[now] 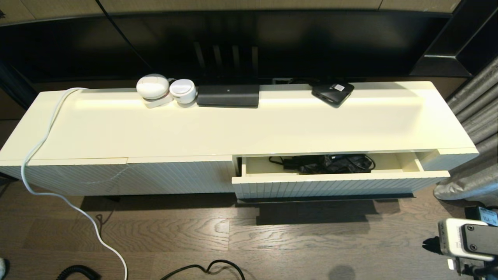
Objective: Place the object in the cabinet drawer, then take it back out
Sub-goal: Open the drawer
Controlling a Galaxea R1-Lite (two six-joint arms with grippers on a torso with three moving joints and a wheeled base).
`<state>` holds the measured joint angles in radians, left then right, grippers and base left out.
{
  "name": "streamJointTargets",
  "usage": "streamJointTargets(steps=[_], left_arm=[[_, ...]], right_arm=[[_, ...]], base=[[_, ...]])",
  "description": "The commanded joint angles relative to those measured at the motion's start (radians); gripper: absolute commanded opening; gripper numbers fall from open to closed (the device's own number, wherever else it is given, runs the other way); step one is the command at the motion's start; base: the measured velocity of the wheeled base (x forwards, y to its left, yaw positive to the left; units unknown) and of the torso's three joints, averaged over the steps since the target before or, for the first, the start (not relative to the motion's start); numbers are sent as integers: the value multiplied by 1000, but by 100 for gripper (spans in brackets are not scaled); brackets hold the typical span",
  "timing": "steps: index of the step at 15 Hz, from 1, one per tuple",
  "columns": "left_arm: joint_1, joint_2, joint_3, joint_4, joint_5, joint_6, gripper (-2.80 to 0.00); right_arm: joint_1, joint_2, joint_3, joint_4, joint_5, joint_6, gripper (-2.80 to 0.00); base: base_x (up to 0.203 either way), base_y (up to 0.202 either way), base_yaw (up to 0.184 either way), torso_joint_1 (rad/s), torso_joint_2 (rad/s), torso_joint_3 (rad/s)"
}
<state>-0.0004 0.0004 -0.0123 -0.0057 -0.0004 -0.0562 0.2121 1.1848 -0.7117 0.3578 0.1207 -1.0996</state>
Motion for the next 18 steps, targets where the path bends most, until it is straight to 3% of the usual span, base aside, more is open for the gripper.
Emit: streamJointTargets(steps=[1, 7, 12, 15, 18], left_arm=[[-1, 1, 0, 0, 0, -1, -280], [0, 1, 0, 0, 0, -1, -280], [-1, 1, 0, 0, 0, -1, -280], [0, 1, 0, 0, -1, -1, -280], [0, 1, 0, 0, 0, -1, -280]], right_arm=[[0, 120, -24, -60, -6, -4, -280], [0, 338, -65, -382, -27, -4, -280], [11, 402, -118, -464, -69, -30, -280], [7, 414, -120, -500, -69, -125, -280], [4, 442, -138, -506, -69, -157, -280]], base=[[0, 0, 0, 0, 0, 0], [0, 0, 0, 0, 0, 0], [0, 0, 0, 0, 0, 0], [0, 0, 0, 0, 0, 0], [0, 0, 0, 0, 0, 0]])
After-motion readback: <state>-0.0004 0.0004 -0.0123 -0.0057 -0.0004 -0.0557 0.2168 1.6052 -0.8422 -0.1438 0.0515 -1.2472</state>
